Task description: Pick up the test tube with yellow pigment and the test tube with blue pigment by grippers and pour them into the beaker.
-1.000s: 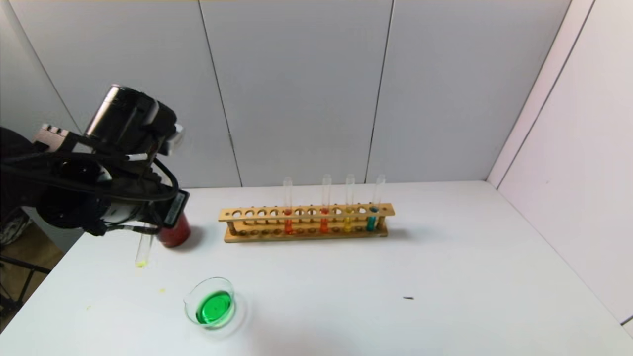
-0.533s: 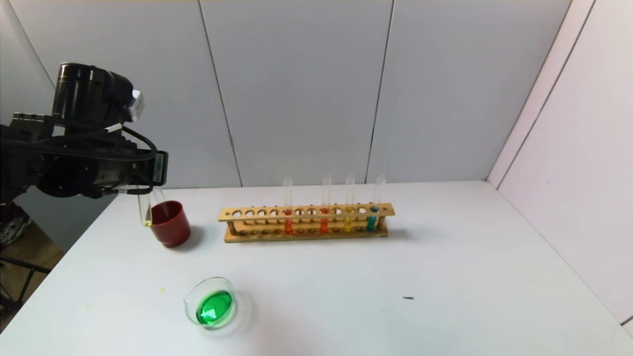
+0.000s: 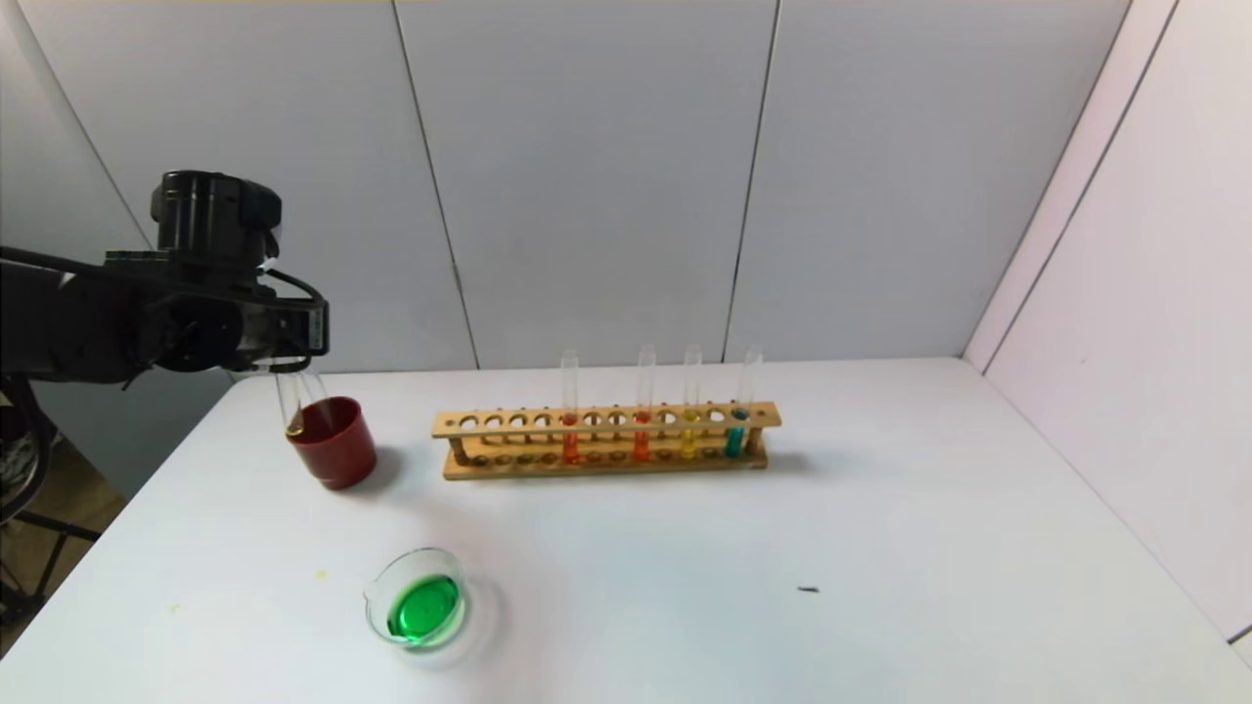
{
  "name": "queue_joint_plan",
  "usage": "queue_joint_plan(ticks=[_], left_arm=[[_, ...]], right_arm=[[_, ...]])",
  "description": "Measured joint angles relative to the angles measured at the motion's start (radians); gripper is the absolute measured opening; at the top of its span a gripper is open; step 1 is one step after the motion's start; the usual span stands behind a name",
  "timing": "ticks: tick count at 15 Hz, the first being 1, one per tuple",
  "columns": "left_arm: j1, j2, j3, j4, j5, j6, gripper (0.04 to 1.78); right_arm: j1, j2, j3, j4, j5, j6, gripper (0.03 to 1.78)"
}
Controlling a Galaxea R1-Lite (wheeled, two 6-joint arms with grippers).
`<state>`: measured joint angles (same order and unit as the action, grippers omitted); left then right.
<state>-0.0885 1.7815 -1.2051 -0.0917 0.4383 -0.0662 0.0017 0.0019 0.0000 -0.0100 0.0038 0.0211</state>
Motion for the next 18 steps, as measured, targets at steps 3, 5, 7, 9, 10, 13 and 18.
queue_joint_plan(ticks=[3,5,7,9,10,13,18], left_arm=[[0.004,0.047,0.001,-0.030,-0.008,-0.004,0.31],[0.003,0.073,-0.003,-0.048,-0.011,-0.006,0.31],[-0.004,0.094,0.003,-0.066,-0.012,-0.009,0.31],[-0.007,0.113,0.006,-0.069,-0.012,-0.009,0.31],[-0.008,0.121,0.006,-0.076,-0.012,-0.010,0.31],[-0.010,0.137,0.025,-0.096,-0.013,-0.011,0.31],[-0.014,0.167,0.109,-0.212,-0.017,-0.009,0.31]], right_arm=[[0.000,0.000,0.000,0.000,0.000,0.000,1.74],[0.000,0.000,0.000,0.000,0.000,0.000,1.74],[0.000,0.000,0.000,0.000,0.000,0.000,1.74],[0.000,0.000,0.000,0.000,0.000,0.000,1.74],[0.000,0.000,0.000,0.000,0.000,0.000,1.74],[0.000,0.000,0.000,0.000,0.000,0.000,1.74],[0.000,0.000,0.000,0.000,0.000,0.000,1.74]])
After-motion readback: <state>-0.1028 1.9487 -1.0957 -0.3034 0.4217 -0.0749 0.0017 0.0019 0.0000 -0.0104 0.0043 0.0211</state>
